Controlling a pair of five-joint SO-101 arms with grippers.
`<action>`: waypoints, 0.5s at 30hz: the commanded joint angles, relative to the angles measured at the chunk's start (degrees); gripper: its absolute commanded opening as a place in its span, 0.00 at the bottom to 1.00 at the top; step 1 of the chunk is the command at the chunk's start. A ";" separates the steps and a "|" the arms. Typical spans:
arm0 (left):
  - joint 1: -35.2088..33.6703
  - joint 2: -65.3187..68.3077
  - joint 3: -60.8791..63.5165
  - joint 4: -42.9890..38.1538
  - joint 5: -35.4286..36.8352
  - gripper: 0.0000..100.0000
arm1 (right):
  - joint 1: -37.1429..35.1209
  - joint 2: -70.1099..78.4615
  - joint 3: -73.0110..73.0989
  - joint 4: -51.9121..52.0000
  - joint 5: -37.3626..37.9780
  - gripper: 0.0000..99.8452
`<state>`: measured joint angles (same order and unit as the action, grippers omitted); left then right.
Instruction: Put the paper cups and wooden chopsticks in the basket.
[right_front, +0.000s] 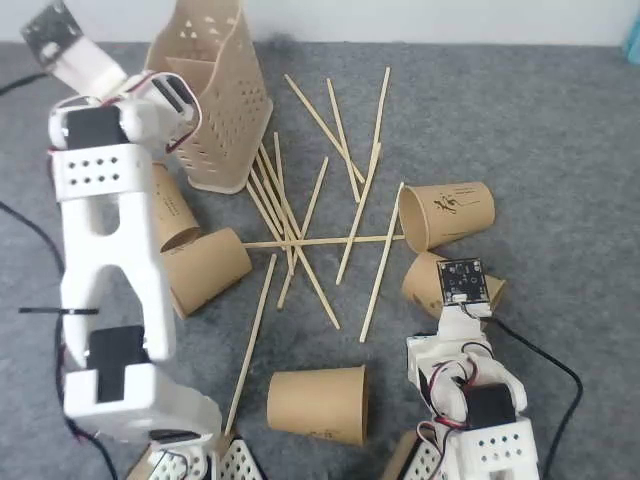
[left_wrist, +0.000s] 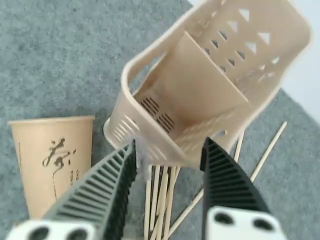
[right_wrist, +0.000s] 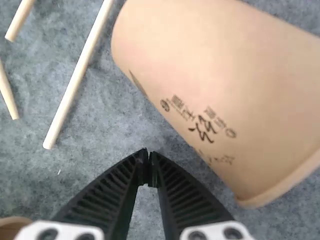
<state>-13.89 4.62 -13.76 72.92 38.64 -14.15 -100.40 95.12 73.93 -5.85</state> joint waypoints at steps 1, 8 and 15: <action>-1.67 0.88 -0.57 -4.48 1.93 0.20 | 0.75 -0.04 -2.02 -1.01 0.62 0.01; -1.32 2.73 -0.40 -5.54 1.93 0.19 | 0.75 -0.04 -2.02 -1.01 0.62 0.01; 1.23 2.29 -0.22 -3.96 1.85 0.02 | 0.75 -0.04 -2.02 -1.01 0.62 0.01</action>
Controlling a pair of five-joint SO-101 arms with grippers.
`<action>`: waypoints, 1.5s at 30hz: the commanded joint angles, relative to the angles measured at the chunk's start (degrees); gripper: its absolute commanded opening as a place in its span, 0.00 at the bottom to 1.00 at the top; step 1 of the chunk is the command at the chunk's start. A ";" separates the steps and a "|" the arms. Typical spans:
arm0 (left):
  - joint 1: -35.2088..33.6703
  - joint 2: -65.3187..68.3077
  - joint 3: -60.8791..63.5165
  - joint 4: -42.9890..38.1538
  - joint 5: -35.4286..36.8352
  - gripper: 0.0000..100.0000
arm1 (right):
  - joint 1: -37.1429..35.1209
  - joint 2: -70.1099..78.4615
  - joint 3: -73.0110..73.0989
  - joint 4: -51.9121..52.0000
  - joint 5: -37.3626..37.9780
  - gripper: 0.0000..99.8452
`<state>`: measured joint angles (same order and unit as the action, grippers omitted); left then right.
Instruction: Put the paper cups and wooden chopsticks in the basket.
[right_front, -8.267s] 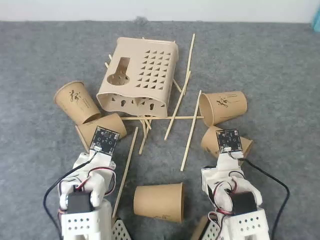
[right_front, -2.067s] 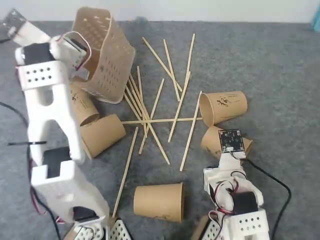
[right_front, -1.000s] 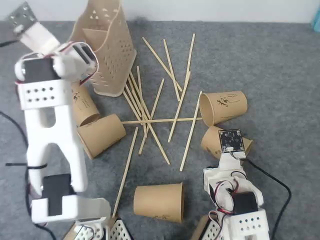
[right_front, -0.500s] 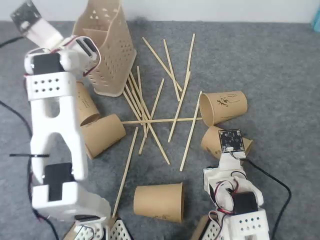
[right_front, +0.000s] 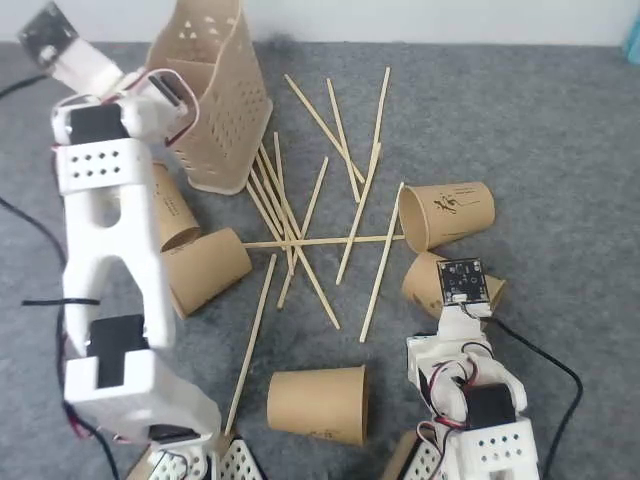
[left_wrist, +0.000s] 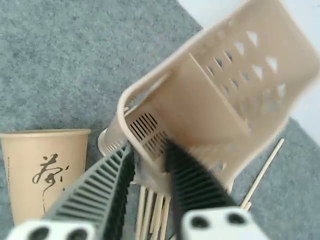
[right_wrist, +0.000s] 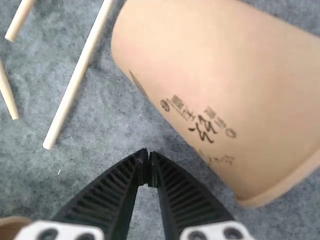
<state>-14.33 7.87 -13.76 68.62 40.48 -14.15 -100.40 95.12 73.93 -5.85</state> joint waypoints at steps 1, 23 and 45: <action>1.93 -0.97 -0.22 0.35 0.00 0.01 | 0.75 -0.04 -2.02 -1.01 0.62 0.01; 1.23 -16.79 -13.67 0.62 -0.09 0.01 | 0.75 -0.04 -2.02 -1.01 0.62 0.01; -4.48 15.47 -29.32 3.34 -4.75 0.24 | 0.75 -0.04 -2.02 -1.01 0.62 0.01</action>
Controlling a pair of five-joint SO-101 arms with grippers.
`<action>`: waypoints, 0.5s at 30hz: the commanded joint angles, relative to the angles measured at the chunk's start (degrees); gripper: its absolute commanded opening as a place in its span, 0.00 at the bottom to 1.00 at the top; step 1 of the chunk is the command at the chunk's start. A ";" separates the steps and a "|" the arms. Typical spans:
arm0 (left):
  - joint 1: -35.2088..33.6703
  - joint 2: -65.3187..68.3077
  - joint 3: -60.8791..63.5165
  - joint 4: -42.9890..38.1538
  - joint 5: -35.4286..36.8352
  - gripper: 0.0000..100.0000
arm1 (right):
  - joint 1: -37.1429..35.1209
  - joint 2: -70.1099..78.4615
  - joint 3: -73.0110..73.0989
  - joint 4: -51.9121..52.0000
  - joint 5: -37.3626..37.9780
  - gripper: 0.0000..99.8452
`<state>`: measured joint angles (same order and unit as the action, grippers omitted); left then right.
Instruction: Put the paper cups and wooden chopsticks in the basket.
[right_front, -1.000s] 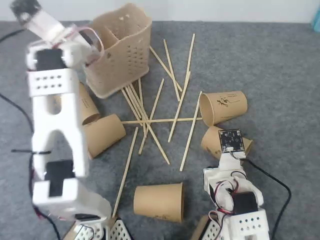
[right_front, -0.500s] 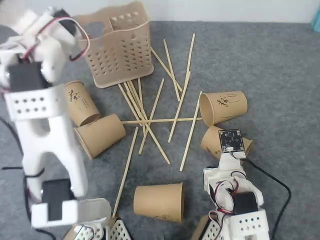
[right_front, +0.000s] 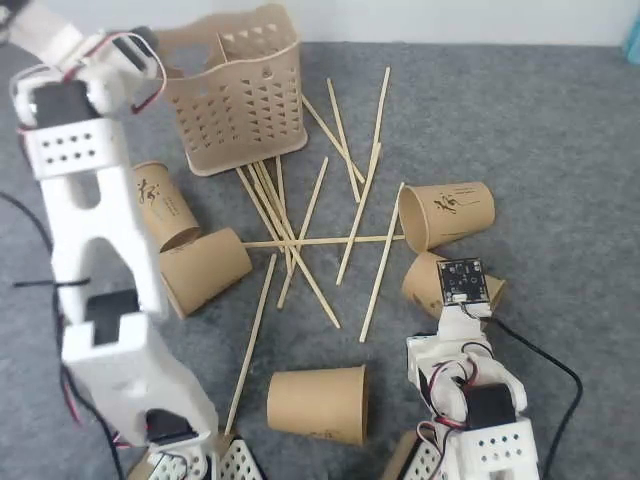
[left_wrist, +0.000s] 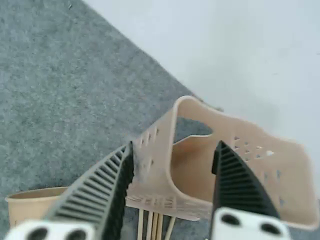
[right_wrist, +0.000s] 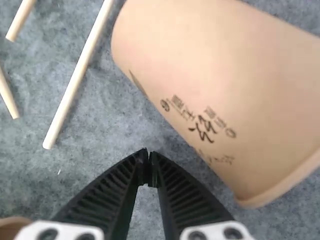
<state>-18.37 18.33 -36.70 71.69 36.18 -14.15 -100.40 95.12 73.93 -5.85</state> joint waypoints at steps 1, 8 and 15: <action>-0.44 6.59 -7.43 0.26 -0.53 0.24 | 0.75 -0.04 -2.02 -1.01 0.62 0.01; 1.85 14.77 -10.15 0.26 -0.79 0.24 | 0.75 -0.04 -2.02 -1.01 0.62 0.01; 1.85 18.55 -11.91 0.18 -0.62 0.02 | 0.75 -0.04 -2.02 -1.19 0.62 0.01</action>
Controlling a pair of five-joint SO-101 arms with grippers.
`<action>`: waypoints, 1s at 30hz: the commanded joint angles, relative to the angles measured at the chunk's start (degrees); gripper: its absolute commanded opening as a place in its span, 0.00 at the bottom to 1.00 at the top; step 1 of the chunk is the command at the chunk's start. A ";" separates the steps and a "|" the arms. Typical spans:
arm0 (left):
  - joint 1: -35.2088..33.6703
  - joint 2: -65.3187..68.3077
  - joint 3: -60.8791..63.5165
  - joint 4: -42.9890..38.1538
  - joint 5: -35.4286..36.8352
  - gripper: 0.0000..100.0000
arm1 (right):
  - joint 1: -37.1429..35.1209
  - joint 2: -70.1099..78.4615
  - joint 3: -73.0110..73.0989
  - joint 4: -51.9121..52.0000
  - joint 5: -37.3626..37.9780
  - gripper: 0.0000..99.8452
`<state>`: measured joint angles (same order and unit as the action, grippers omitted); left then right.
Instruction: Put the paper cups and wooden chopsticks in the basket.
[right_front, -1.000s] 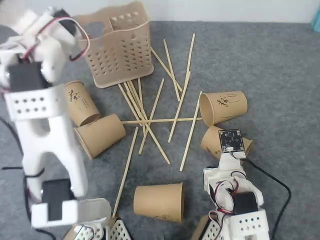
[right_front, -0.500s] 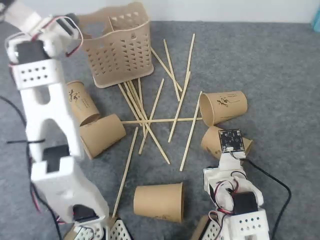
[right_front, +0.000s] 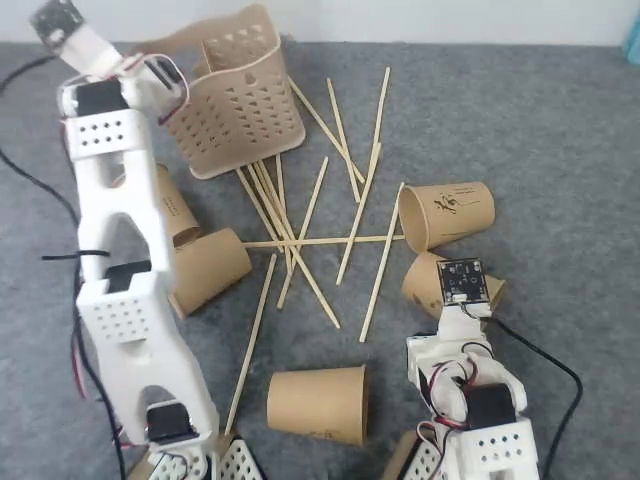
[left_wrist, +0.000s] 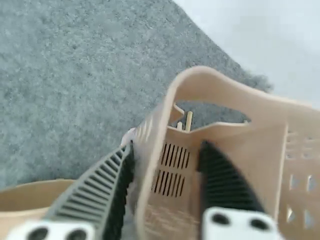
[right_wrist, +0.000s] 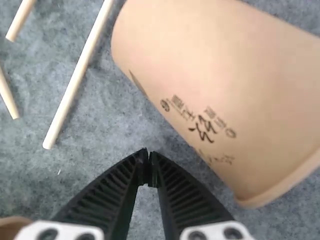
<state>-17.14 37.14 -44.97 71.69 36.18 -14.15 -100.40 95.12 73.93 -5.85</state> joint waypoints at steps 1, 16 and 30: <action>0.62 -0.26 -4.62 0.44 -0.62 0.00 | 0.75 -0.04 -2.02 -1.27 0.62 0.01; 1.76 -3.08 -35.21 15.38 3.25 0.01 | 0.75 -0.04 -2.02 -1.27 0.62 0.01; -22.77 -3.16 -51.21 26.29 9.85 0.01 | 0.75 -0.04 -2.02 -1.01 0.62 0.01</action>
<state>-32.62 37.49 -92.00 95.43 45.23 -14.15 -100.40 95.12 73.93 -5.85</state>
